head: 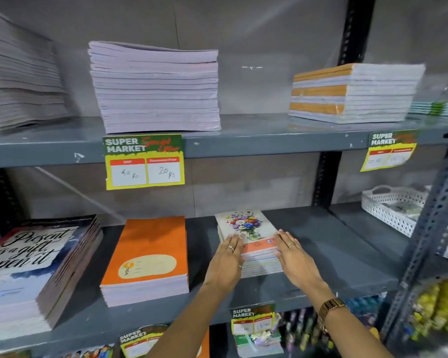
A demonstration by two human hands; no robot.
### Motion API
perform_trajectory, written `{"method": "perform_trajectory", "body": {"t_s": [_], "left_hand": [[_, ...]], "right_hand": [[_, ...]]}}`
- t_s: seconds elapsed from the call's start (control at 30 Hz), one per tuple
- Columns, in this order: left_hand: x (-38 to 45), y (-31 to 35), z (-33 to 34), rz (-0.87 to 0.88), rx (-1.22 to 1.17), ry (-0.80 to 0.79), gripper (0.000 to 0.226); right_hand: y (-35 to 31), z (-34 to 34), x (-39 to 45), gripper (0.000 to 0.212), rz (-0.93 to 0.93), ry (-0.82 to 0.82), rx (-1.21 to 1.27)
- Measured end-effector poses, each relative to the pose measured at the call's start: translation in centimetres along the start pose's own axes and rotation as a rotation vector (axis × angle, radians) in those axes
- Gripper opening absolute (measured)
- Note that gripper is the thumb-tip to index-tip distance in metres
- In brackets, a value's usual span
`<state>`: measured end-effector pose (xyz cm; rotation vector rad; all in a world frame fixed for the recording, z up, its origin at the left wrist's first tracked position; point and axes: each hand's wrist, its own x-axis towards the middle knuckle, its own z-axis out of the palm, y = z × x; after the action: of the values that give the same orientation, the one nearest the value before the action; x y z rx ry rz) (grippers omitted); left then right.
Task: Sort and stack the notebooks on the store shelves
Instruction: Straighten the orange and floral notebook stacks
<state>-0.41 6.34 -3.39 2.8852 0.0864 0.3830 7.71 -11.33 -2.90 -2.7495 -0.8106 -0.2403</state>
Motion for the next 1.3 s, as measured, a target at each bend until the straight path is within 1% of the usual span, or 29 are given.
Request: {"method": "perform_trajectory", "body": {"t_s": [0.13, 0.33, 0.53, 0.87, 1.0, 1.07, 1.17, 1.3], "left_hand": [[0.4, -0.2, 0.5, -0.029, -0.017, -0.028, 0.065], [1.0, -1.0, 0.0, -0.025, -0.065, -0.083, 0.071], [1.5, -1.7, -1.0, -0.034, -0.155, -0.172, 0.06], [1.6, -1.9, 0.2, -0.025, -0.162, -0.097, 0.06], [1.4, -2.0, 0.7, -0.039, -0.185, -0.081, 0.06], [1.5, -2.0, 0.8, -0.05, -0.19, -0.079, 0.062], [1.5, -1.8, 0.8, -0.076, -0.195, -0.082, 0.065], [1.4, -1.5, 0.7, -0.096, -0.203, -0.089, 0.066]], "right_hand": [[0.1, -0.2, 0.4, 0.048, 0.037, -0.071, 0.013], [0.0, 0.2, 0.3, 0.046, 0.052, -0.052, 0.011], [-0.6, 0.8, 0.2, 0.046, 0.084, -0.025, 0.017], [-0.1, 1.1, 1.1, 0.043, 0.099, -0.035, 0.017], [0.0, 1.3, 1.2, 0.043, 0.106, -0.015, 0.002], [0.2, 1.4, 1.2, 0.047, 0.096, -0.007, -0.038], [0.5, 1.5, 1.3, 0.063, 0.071, -0.007, -0.101], [0.9, 1.5, 1.4, 0.065, 0.041, -0.004, -0.12]]}}
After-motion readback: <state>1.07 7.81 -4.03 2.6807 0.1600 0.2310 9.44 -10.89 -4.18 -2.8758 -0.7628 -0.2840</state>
